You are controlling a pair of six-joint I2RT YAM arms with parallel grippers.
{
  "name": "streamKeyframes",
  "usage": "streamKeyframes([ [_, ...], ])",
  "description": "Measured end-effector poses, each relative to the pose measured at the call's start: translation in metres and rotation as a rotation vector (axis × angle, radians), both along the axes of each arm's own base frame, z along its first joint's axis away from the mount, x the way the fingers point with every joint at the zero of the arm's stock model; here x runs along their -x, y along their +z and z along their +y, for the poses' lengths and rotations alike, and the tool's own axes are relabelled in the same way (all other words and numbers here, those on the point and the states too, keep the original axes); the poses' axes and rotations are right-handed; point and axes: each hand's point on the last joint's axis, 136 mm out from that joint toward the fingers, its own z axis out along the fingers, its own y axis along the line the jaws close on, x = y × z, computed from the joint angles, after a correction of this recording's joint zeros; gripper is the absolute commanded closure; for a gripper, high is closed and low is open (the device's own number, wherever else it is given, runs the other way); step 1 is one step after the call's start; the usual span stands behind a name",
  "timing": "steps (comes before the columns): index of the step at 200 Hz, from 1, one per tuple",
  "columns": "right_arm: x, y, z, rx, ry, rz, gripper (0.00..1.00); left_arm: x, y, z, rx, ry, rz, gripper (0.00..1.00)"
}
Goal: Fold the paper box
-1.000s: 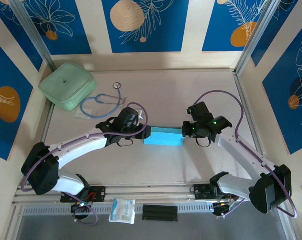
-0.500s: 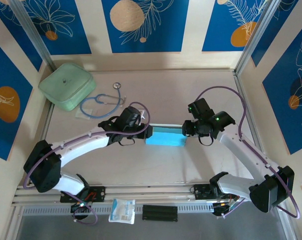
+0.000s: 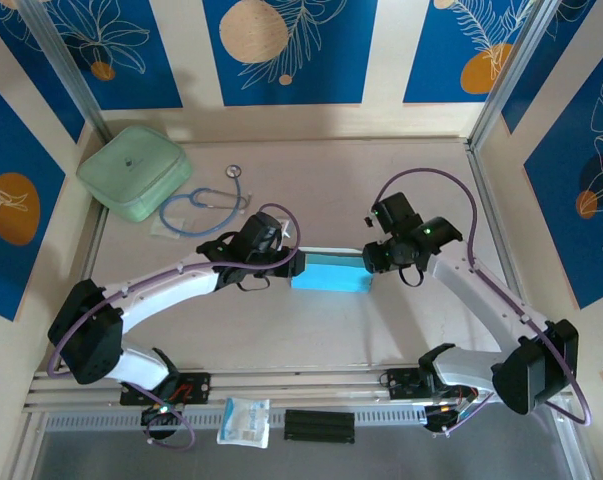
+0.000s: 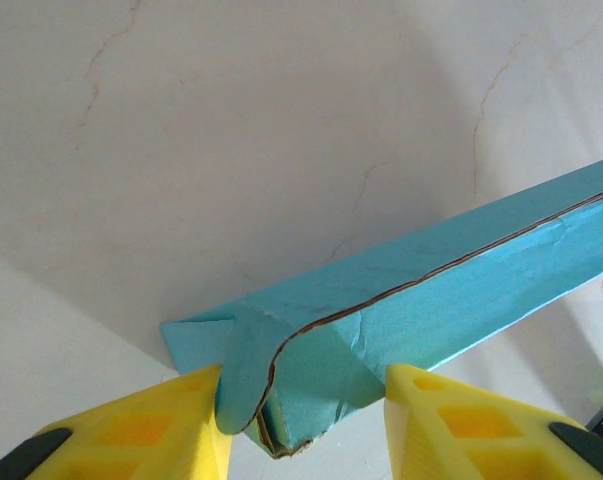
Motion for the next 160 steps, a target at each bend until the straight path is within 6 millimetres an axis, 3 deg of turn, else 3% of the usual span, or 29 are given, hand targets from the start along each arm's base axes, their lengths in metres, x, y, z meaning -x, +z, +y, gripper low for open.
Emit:
streamKeyframes([
  [62,-0.019,-0.001,-0.009,0.006,-0.01,-0.036,0.79,0.001,0.0,0.0,-0.006,-0.001,0.006,0.58],
  [135,-0.024,-0.002,-0.006,-0.044,-0.03,-0.023,0.85,0.001,0.0,0.0,-0.006,-0.002,0.006,0.58],
  [160,-0.023,-0.003,-0.005,-0.065,-0.055,-0.012,0.92,0.001,0.0,0.0,-0.006,-0.002,0.006,0.58],
])
